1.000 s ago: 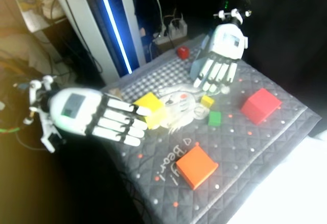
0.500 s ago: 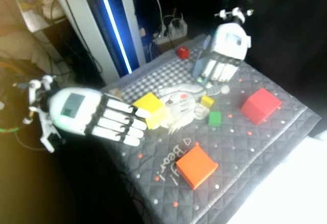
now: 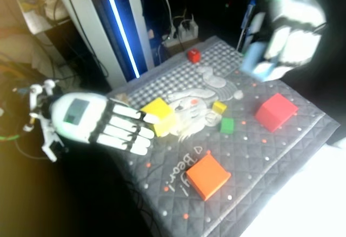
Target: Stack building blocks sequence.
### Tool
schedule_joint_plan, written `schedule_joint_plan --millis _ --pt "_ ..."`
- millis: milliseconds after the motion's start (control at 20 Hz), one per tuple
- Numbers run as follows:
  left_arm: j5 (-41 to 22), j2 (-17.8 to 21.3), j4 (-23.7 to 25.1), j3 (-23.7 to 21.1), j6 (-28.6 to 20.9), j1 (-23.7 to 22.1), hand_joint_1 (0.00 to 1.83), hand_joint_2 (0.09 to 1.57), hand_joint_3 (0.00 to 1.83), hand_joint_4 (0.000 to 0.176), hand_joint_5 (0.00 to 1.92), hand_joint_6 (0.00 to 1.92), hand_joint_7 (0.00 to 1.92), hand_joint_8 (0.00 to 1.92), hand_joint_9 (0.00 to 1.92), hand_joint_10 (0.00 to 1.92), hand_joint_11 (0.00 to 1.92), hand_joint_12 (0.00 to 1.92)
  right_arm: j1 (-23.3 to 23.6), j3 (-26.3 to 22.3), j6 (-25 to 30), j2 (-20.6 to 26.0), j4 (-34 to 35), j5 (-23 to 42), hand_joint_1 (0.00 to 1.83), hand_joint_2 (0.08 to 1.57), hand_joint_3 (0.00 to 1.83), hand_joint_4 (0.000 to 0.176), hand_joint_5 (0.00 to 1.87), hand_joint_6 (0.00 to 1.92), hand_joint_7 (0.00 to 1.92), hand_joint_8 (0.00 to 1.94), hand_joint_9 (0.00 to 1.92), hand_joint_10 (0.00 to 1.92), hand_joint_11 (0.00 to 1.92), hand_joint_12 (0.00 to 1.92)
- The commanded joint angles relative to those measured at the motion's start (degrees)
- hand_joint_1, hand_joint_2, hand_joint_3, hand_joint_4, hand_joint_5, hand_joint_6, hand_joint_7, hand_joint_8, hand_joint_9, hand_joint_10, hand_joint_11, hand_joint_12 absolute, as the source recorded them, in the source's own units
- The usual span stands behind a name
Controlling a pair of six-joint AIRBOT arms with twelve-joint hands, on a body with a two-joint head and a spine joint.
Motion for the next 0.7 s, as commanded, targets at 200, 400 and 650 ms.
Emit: schedule_joint_plan --millis 200,400,650 --pt "3.5 -3.5 -3.9 3.5 7.5 -5.9 1.5 1.06 0.0 0.0 1.07 0.76 1.0 0.85 1.08 0.87 0.86 1.41 0.8 0.4 0.3 0.3 1.3 6.8 0.67 1.07 0.0 0.075 0.26 0.0 0.4 0.0 0.36 0.0 0.29 0.06" --pt "7.4 -7.0 -4.4 7.4 7.9 -6.0 1.5 1.08 0.0 0.0 1.06 0.72 0.9 1.01 1.01 1.03 0.86 1.46 1.0 0.6 0.3 0.0 1.2 6.8 0.66 1.06 0.0 0.076 0.26 0.0 0.41 0.0 0.36 0.0 0.29 0.05" --pt "9.2 -9.9 -5.6 10.0 7.9 -4.8 1.5 1.07 0.0 0.0 1.08 0.74 0.96 0.89 1.03 1.0 0.82 1.47 1.3 0.9 0.3 -0.1 0.9 6.8 0.7 1.07 0.0 0.054 0.27 0.0 0.42 0.01 0.38 0.01 0.22 0.02"
